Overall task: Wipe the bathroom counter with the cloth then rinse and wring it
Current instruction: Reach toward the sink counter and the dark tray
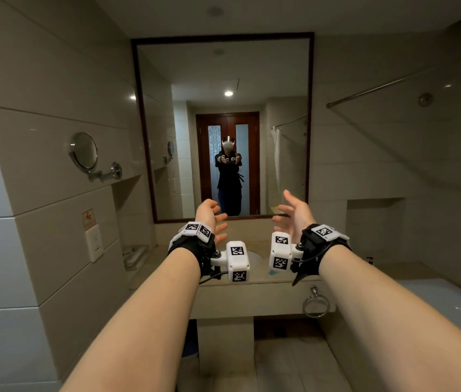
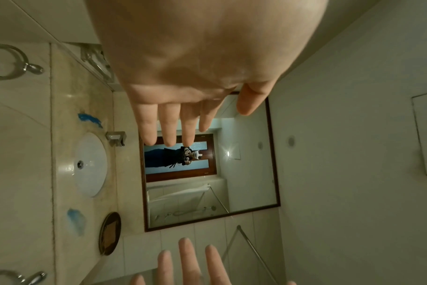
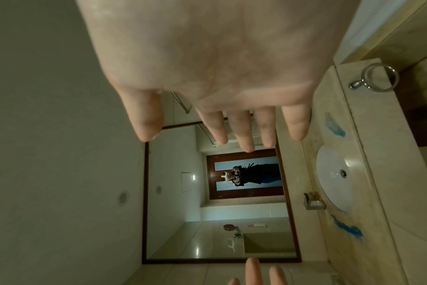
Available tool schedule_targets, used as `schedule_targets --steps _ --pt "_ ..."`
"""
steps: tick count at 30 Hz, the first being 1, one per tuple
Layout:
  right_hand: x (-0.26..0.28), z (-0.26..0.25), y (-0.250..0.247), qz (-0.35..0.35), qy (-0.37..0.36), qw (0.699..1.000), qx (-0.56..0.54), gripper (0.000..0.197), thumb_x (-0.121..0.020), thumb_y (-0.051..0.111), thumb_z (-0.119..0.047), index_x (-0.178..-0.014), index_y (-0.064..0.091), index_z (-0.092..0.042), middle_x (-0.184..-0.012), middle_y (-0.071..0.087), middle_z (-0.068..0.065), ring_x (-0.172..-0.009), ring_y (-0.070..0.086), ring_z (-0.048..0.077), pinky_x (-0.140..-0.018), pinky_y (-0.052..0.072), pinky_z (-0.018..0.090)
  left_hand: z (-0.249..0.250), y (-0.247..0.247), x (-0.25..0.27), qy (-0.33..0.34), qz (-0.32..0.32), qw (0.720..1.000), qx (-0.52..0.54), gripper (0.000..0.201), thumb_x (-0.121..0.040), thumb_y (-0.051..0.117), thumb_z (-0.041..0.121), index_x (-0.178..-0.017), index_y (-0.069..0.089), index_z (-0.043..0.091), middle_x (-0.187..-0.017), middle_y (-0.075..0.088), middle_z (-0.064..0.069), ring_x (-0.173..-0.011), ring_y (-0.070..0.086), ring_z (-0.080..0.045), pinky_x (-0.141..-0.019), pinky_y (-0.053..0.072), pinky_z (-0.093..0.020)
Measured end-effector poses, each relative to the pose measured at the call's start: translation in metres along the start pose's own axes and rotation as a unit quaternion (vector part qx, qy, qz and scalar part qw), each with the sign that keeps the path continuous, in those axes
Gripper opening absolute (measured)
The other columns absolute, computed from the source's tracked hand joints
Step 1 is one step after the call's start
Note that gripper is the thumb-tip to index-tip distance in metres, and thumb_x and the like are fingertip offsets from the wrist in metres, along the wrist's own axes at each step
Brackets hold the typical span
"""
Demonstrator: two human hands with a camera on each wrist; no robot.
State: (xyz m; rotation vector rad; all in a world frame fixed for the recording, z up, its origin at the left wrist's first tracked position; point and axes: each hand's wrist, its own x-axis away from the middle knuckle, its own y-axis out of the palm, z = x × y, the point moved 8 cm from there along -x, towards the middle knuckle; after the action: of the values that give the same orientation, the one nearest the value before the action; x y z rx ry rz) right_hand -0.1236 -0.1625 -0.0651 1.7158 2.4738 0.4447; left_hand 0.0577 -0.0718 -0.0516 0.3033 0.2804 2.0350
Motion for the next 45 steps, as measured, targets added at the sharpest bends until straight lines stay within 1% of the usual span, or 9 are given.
schedule_targets --steps 5,12,20,22,26,31,34,41,45 --pt "-0.004 0.021 -0.032 0.073 -0.003 0.997 0.017 0.061 -0.082 0.058 -0.058 -0.128 0.056 -0.019 -0.114 0.057 0.012 -0.101 0.052 0.030 -0.075 0.043 0.040 -0.036 0.013 -0.018 -0.031 -0.032 0.998 -0.036 0.051 -0.095 0.040 0.036 -0.140 0.044 0.014 -0.133 0.055 -0.014 -0.125 0.047 -0.033 -0.105 0.035 -0.050" --pt "-0.010 0.070 -0.082 0.148 0.017 0.988 0.032 0.052 -0.083 0.058 -0.055 -0.117 0.060 -0.016 -0.110 0.060 0.012 -0.109 0.055 0.033 -0.095 0.044 0.048 -0.104 0.038 -0.046 -0.087 -0.075 0.990 -0.076 0.050 -0.096 0.040 0.037 -0.138 0.045 0.011 -0.131 0.055 -0.016 -0.125 0.049 -0.034 -0.105 0.037 -0.048" --pt "-0.049 0.111 -0.135 0.195 0.061 0.978 0.032 0.053 -0.086 0.056 -0.052 -0.124 0.057 -0.014 -0.101 0.056 0.011 -0.102 0.052 0.032 -0.084 0.042 0.041 -0.177 0.076 -0.091 -0.144 -0.117 0.976 -0.113 0.049 -0.096 0.040 0.037 -0.135 0.045 0.008 -0.132 0.055 -0.017 -0.123 0.050 -0.035 -0.104 0.039 -0.046" --pt "-0.071 0.121 -0.148 0.203 0.071 0.976 0.034 0.051 -0.087 0.054 -0.051 -0.123 0.057 -0.014 -0.103 0.057 0.010 -0.102 0.050 0.031 -0.088 0.040 0.042 -0.192 0.084 -0.111 -0.149 -0.116 0.974 -0.124 0.045 -0.095 0.041 0.036 -0.130 0.048 0.009 -0.128 0.056 -0.017 -0.116 0.055 -0.032 -0.100 0.040 -0.044" --pt "-0.128 0.138 -0.175 0.207 0.097 0.972 0.054 0.046 -0.091 0.051 -0.048 -0.122 0.055 -0.014 -0.108 0.057 0.011 -0.102 0.050 0.031 -0.091 0.040 0.042 -0.220 0.106 -0.161 -0.163 -0.107 0.970 -0.148 0.026 -0.094 0.041 0.039 -0.096 0.051 0.014 -0.109 0.058 -0.011 -0.076 0.056 -0.023 -0.084 0.044 -0.040" --pt "-0.213 0.148 -0.208 0.216 0.126 0.963 0.102 0.031 -0.088 0.054 -0.036 -0.111 0.060 -0.015 -0.084 0.060 0.004 -0.075 0.051 0.023 -0.070 0.041 0.033 -0.244 0.136 -0.234 -0.181 -0.104 0.965 -0.159 0.028 -0.095 0.043 0.040 -0.103 0.051 0.014 -0.108 0.059 -0.008 -0.092 0.055 -0.025 -0.086 0.043 -0.041" --pt "-0.261 0.151 -0.217 0.200 0.136 0.964 0.114 0.030 -0.087 0.056 -0.032 -0.109 0.061 -0.012 -0.088 0.062 0.007 -0.076 0.052 0.025 -0.073 0.043 0.037 -0.257 0.146 -0.276 -0.191 -0.096 0.962 -0.168 0.026 -0.095 0.044 0.039 -0.104 0.050 0.015 -0.107 0.060 -0.006 -0.083 0.055 -0.021 -0.089 0.042 -0.041" --pt "-0.369 0.166 -0.231 0.154 0.179 0.960 0.153 0.030 -0.089 0.052 -0.035 -0.108 0.063 -0.015 -0.104 0.069 0.008 -0.089 0.061 0.026 -0.067 0.044 0.031 -0.290 0.162 -0.378 -0.227 -0.113 0.948 -0.193 0.023 -0.091 0.047 0.038 -0.096 0.059 0.019 -0.105 0.067 -0.003 -0.088 0.060 -0.020 -0.085 0.047 -0.036" --pt "-0.436 0.181 -0.237 0.131 0.208 0.956 0.163 0.029 -0.087 0.052 -0.039 -0.099 0.066 -0.016 -0.101 0.071 0.009 -0.086 0.063 0.028 -0.080 0.045 0.037 -0.308 0.174 -0.449 -0.243 -0.118 0.942 -0.198 0.021 -0.092 0.048 0.036 -0.094 0.060 0.018 -0.103 0.068 -0.003 -0.096 0.060 -0.023 -0.096 0.046 -0.040"
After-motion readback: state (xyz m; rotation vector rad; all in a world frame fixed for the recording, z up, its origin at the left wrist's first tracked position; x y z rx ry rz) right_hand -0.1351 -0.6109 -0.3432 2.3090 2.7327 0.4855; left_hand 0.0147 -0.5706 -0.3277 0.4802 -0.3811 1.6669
